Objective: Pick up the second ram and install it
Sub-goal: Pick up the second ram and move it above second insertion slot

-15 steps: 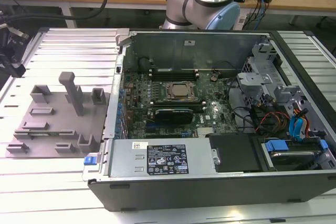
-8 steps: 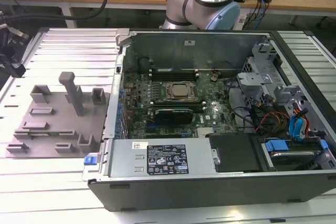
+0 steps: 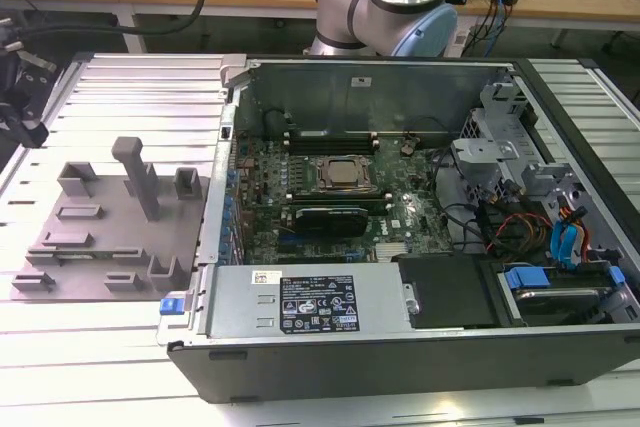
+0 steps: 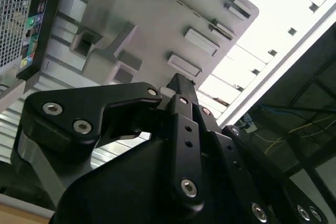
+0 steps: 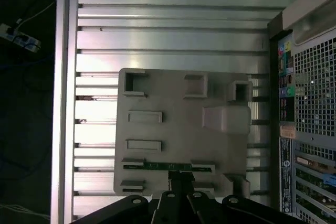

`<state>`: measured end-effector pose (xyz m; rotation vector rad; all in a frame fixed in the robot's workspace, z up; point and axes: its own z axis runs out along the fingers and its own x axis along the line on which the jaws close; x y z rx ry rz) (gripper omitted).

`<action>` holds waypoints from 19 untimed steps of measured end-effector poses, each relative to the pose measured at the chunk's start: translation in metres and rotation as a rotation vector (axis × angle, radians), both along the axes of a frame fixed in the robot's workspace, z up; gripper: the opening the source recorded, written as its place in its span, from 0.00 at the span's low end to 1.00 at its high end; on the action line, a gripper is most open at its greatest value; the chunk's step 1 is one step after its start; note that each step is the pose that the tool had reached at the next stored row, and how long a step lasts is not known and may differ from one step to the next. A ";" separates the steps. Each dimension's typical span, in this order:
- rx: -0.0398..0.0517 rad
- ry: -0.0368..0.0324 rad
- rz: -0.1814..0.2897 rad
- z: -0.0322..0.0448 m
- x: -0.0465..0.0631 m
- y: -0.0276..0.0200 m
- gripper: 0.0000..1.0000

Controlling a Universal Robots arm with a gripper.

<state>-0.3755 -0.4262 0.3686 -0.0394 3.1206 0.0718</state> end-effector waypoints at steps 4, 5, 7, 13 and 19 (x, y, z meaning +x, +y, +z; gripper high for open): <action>0.0004 0.0001 0.088 0.0000 0.000 0.0000 0.08; 0.0038 0.0000 0.105 0.0000 0.000 0.0001 0.08; 0.0047 0.0000 0.133 0.0001 0.000 0.0000 0.08; 0.0062 0.0002 0.282 0.0000 0.000 0.0000 0.08; 0.0062 0.0005 0.395 0.0000 0.000 0.0000 0.08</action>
